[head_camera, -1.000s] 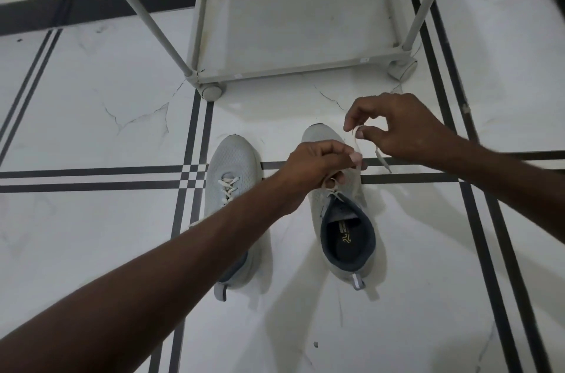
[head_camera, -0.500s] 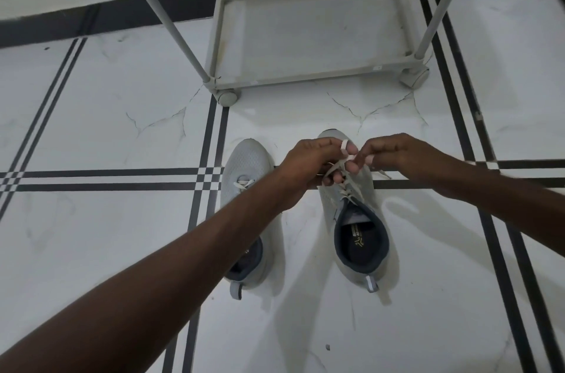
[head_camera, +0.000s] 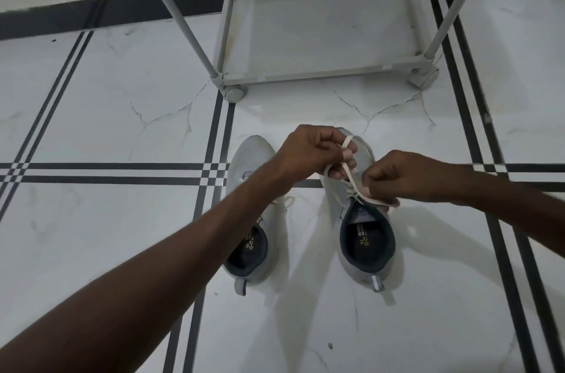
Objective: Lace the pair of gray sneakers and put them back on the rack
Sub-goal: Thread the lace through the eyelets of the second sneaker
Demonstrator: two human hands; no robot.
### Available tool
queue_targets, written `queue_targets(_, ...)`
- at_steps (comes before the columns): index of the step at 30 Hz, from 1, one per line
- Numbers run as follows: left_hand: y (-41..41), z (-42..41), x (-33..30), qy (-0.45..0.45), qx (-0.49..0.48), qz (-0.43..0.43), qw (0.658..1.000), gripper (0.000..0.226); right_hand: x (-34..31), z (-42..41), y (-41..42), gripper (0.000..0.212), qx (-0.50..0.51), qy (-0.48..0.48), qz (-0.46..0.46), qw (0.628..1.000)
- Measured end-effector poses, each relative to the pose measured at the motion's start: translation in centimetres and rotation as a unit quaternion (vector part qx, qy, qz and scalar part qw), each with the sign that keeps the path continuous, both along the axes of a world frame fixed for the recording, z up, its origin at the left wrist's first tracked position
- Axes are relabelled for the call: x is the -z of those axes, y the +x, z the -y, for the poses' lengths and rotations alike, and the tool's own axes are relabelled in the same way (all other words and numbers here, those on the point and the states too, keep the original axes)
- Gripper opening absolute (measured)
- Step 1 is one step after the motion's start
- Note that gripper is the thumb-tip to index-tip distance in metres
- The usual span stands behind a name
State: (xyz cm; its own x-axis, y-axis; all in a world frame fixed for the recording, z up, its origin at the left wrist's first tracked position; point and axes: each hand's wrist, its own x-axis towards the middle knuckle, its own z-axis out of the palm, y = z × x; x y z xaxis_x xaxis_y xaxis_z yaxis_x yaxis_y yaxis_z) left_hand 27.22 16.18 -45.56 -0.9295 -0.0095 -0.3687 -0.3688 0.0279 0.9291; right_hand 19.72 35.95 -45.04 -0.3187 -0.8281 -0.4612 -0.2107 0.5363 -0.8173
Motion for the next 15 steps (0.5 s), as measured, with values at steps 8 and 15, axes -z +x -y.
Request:
queue_targets(8, 0.3, -1.5, 1.1, -0.423, 0.082, -0.233, 0.872, 0.021, 1.8, 0.8, 0.1, 0.015, 0.095, 0.055, -0.219, 0.969)
queue_targets(15, 0.9, -3.0, 2.6, -0.485, 0.069, -0.292, 0.821, 0.025, 3.1, 2.1, -0.3, 0.015, 0.222, -0.041, 0.199, 0.954)
